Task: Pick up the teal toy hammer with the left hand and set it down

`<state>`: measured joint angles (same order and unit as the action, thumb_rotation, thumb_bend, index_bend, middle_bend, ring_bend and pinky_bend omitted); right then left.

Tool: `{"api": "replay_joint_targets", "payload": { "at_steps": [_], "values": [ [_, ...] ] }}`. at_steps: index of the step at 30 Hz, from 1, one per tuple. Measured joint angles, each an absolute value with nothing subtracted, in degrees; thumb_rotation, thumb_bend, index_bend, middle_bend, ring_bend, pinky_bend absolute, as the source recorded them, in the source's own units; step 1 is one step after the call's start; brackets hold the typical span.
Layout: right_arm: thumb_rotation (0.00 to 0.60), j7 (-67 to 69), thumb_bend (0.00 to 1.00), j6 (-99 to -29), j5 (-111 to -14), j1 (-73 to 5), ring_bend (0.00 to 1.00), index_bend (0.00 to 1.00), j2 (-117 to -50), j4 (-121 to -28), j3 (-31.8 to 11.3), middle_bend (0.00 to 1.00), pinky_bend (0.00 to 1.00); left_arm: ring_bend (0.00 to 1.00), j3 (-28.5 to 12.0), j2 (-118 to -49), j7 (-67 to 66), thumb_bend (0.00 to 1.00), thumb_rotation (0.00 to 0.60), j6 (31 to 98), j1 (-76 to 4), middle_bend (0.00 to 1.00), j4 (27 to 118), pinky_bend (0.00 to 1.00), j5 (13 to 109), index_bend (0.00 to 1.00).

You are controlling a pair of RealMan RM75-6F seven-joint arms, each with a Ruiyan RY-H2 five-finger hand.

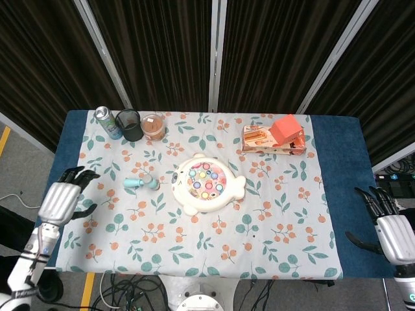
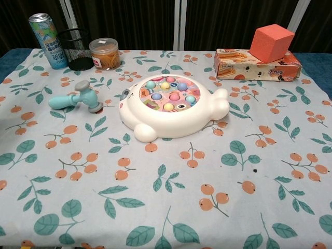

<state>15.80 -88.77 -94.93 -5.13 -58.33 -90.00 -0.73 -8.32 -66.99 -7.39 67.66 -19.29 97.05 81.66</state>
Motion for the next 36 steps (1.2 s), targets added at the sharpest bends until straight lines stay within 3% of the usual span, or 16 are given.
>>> {"api": "replay_joint_targets", "payload": {
  "at_steps": [8,14,36],
  "values": [
    [0.6,14.54,0.08,-88.02,-94.13,-5.26,0.0,0.02,-57.88,-91.0,-0.93,0.15,0.02,0.15,-12.46,-74.06,-3.85,0.27,0.6,48.68,-32.94,0.25,85.63,0.16,71.5,0.28],
    [0.6,14.15,0.08,-87.09,-93.54,-5.69,0.0,0.02,-57.79,-91.39,-1.14,0.16,0.02,0.17,-13.15,-80.18,-2.77,0.28,0.6,42.34,-38.33,0.28,78.43,0.17,65.97,0.29],
    [0.6,15.19,0.08,-86.32,-92.66,-5.73,0.0,0.02,-58.23,-90.27,-1.12,0.16,0.02,0.22,-11.0,-87.28,-5.14,0.29,0.6,44.13,-40.43,0.32,74.07,0.19,60.25,0.41]
  ]
}}
